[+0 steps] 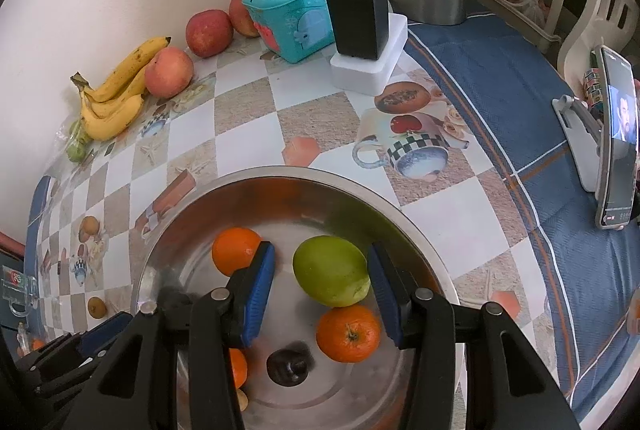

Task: Organize fruits
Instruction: 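Open both tools to drop the mango and plum into the bowl, then withdraw both tools from the bowl toward the loose kiwis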

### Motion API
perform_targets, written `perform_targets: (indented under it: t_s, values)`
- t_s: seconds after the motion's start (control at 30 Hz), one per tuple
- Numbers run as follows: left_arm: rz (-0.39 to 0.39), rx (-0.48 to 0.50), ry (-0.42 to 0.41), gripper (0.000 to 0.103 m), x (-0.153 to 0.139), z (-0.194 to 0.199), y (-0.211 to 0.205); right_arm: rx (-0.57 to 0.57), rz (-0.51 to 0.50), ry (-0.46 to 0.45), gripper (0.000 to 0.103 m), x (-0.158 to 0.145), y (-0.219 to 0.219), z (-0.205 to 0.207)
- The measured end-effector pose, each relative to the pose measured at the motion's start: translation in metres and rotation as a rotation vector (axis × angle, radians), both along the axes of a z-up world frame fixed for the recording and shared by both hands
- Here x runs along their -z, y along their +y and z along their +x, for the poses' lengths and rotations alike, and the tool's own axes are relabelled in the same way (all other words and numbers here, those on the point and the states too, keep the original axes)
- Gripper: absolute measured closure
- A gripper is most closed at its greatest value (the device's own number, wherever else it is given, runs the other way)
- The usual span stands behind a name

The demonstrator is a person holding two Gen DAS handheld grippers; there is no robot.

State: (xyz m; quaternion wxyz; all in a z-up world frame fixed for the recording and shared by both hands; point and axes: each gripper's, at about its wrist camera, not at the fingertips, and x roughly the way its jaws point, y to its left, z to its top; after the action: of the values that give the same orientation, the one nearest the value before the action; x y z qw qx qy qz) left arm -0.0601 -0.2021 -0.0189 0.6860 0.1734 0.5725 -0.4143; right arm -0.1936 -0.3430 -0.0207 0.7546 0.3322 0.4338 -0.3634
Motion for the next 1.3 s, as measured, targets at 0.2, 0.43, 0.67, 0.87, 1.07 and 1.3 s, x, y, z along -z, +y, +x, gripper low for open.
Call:
perform_targets:
  t_s: [0.2, 0.43, 0.67, 0.87, 1.07, 1.3]
  values:
    - [-0.009, -0.012, 0.000, 0.066, -0.003, 0.004, 0.001, 0.000, -0.010, -0.008, 0.053, -0.004, 0.001, 0.000]
    - [-0.031, -0.075, 0.009, 0.066, -0.011, 0.020, 0.011, -0.014, -0.037, -0.020, 0.054, -0.016, 0.003, 0.003]
    - [-0.039, -0.180, -0.001, 0.066, -0.019, 0.047, 0.027, -0.033, -0.051, -0.023, 0.054, -0.026, 0.009, 0.008]
    - [-0.042, -0.257, -0.015, 0.066, -0.024, 0.067, 0.042, -0.049, -0.053, -0.014, 0.054, -0.031, 0.014, 0.013]
    - [-0.038, -0.299, -0.029, 0.066, -0.026, 0.078, 0.051, -0.064, -0.055, -0.008, 0.054, -0.035, 0.020, 0.017]
    - [-0.021, -0.337, -0.036, 0.039, -0.024, 0.084, 0.057, -0.088, -0.053, 0.008, 0.054, -0.033, 0.023, 0.023]
